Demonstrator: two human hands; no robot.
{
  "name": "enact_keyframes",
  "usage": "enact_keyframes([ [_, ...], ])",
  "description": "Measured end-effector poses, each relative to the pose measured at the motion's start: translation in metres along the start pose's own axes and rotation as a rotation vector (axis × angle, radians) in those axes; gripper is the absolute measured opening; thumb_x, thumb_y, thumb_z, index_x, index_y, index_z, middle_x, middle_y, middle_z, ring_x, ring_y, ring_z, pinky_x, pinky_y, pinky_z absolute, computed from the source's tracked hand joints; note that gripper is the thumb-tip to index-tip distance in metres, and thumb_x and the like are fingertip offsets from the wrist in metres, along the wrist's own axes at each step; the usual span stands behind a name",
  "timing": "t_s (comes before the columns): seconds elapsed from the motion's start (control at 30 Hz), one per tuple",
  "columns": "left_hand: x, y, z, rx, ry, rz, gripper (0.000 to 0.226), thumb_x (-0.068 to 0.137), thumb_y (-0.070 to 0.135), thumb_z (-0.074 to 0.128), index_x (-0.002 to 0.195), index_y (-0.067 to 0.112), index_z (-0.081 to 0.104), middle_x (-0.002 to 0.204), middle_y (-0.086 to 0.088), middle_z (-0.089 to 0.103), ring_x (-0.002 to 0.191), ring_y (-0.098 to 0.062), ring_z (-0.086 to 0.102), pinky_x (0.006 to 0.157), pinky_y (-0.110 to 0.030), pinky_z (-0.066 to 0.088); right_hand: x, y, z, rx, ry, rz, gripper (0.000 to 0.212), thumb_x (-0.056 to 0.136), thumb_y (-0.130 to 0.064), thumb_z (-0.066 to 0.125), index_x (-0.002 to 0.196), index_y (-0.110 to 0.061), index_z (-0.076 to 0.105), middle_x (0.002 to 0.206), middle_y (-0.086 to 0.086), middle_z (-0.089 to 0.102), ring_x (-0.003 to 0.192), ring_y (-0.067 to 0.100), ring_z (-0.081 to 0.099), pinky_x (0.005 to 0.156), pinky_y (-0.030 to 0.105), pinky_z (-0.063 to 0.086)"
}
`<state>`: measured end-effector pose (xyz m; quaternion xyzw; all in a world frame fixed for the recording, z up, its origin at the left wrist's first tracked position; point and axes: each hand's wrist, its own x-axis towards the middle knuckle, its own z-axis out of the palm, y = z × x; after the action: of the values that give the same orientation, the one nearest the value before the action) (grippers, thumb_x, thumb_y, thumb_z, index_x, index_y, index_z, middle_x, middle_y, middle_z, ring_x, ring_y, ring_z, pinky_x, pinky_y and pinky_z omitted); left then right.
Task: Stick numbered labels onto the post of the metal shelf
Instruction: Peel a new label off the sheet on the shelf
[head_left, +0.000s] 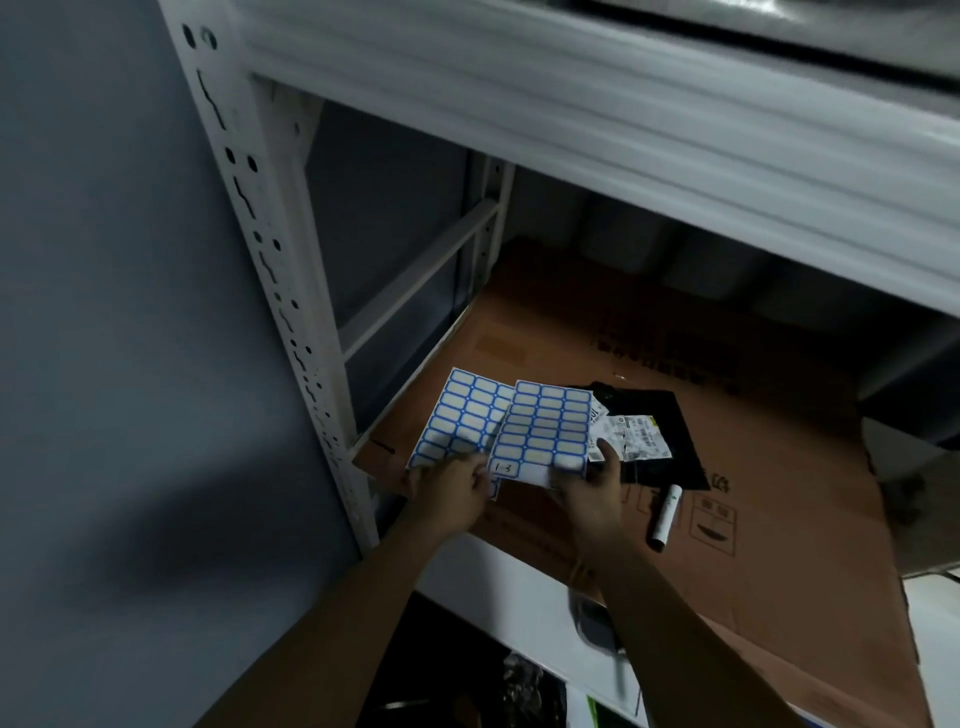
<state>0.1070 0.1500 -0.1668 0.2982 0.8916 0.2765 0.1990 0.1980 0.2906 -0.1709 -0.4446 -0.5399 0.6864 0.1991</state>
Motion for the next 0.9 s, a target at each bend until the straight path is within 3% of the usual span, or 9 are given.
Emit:
enact_keyframes([
  [0.13,0.004,0.003,-0.004,-0.282,-0.003,-0.095,0.033,0.1,0.025,0.041,0.126,0.011,0.055,0.122,-0.012,0.062,0.113,-0.03,0.056,0.095,-0.034,0.042,-0.006,-0.007,0.003,0.166,-0.062,0.036,0.071,0.088,0.01,0.054,0.143,-0.025,0.026,0.12,0.011,0.055,0.102,0.026,0.057,0.069,0.029,0.05],
  [0.23,0.007,0.006,-0.007,-0.529,0.014,-0.128,0.027,0.099,0.023,0.044,0.108,0.004,0.061,0.112,-0.019,0.064,0.107,-0.032,0.059,0.091,-0.035,0.045,-0.007,-0.013,0.008,0.216,-0.076,0.043,0.069,0.089,0.01,0.055,0.141,-0.029,0.031,0.121,0.012,0.057,0.102,0.025,0.058,0.069,0.028,0.049],
  [0.37,0.006,0.012,-0.018,-0.822,0.065,-0.192,0.017,0.094,0.017,0.055,0.107,0.008,0.061,0.093,-0.006,0.067,0.085,-0.015,0.062,0.072,-0.019,0.049,-0.01,-0.02,0.015,0.25,-0.102,0.017,0.064,0.089,0.01,0.054,0.135,-0.031,0.037,0.122,0.011,0.059,0.102,0.023,0.06,0.072,0.029,0.05],
  [0.47,0.006,0.01,-0.024,-0.891,0.086,-0.211,0.009,0.092,0.017,0.058,0.1,0.016,0.062,0.086,-0.001,0.069,0.09,-0.02,0.065,0.085,-0.033,0.051,-0.011,-0.021,0.021,0.197,-0.093,-0.042,0.065,0.086,0.009,0.059,0.134,-0.029,0.037,0.119,0.01,0.06,0.099,0.022,0.061,0.079,0.032,0.051],
  [0.53,0.007,0.008,-0.028,-0.889,0.083,-0.208,0.007,0.091,0.018,0.059,0.097,0.019,0.063,0.088,-0.002,0.071,0.091,-0.018,0.067,0.087,-0.035,0.051,-0.01,-0.02,0.025,0.026,0.023,-0.103,0.065,0.081,0.0,0.068,0.132,-0.029,0.04,0.124,0.012,0.054,0.109,0.025,0.056,0.091,0.039,0.048],
  [0.63,0.007,0.004,-0.033,-0.885,0.082,-0.196,0.006,0.089,0.023,0.062,0.093,0.026,0.065,0.086,0.002,0.073,0.09,-0.019,0.069,0.086,-0.035,0.052,-0.015,-0.026,0.03,-0.355,0.239,-0.32,0.046,0.08,-0.01,0.072,0.121,-0.022,0.056,0.125,0.01,0.044,0.12,0.024,0.035,0.104,0.038,0.034],
  [0.77,0.004,0.005,-0.038,-0.967,0.09,-0.177,0.017,0.091,0.017,0.06,0.106,0.01,0.066,0.085,-0.002,0.072,0.084,-0.012,0.069,0.082,-0.027,0.052,-0.027,-0.036,0.043,-0.623,0.036,-0.828,0.011,0.085,-0.017,0.068,0.094,-0.021,0.073,0.094,-0.003,0.056,0.099,0.008,0.036,0.088,0.018,0.035],
  [0.83,0.002,0.008,-0.042,-1.01,0.069,-0.16,0.015,0.093,0.014,0.056,0.105,0.01,0.065,0.086,-0.003,0.071,0.079,-0.006,0.069,0.08,-0.023,0.052,-0.028,-0.036,0.049,-0.698,-0.058,-0.936,0.013,0.085,-0.024,0.065,0.093,-0.02,0.075,0.088,-0.006,0.062,0.093,0.005,0.041,0.078,0.005,0.031],
  [0.9,-0.001,0.012,-0.045,-1.043,0.033,-0.145,0.015,0.097,0.011,0.05,0.101,0.015,0.064,0.088,-0.001,0.069,0.075,-0.002,0.068,0.073,-0.015,0.052,-0.03,-0.036,0.054,-0.721,-0.08,-0.989,0.019,0.087,-0.03,0.06,0.094,-0.021,0.075,0.088,-0.009,0.063,0.088,0.001,0.041,0.075,0.006,0.032],
])
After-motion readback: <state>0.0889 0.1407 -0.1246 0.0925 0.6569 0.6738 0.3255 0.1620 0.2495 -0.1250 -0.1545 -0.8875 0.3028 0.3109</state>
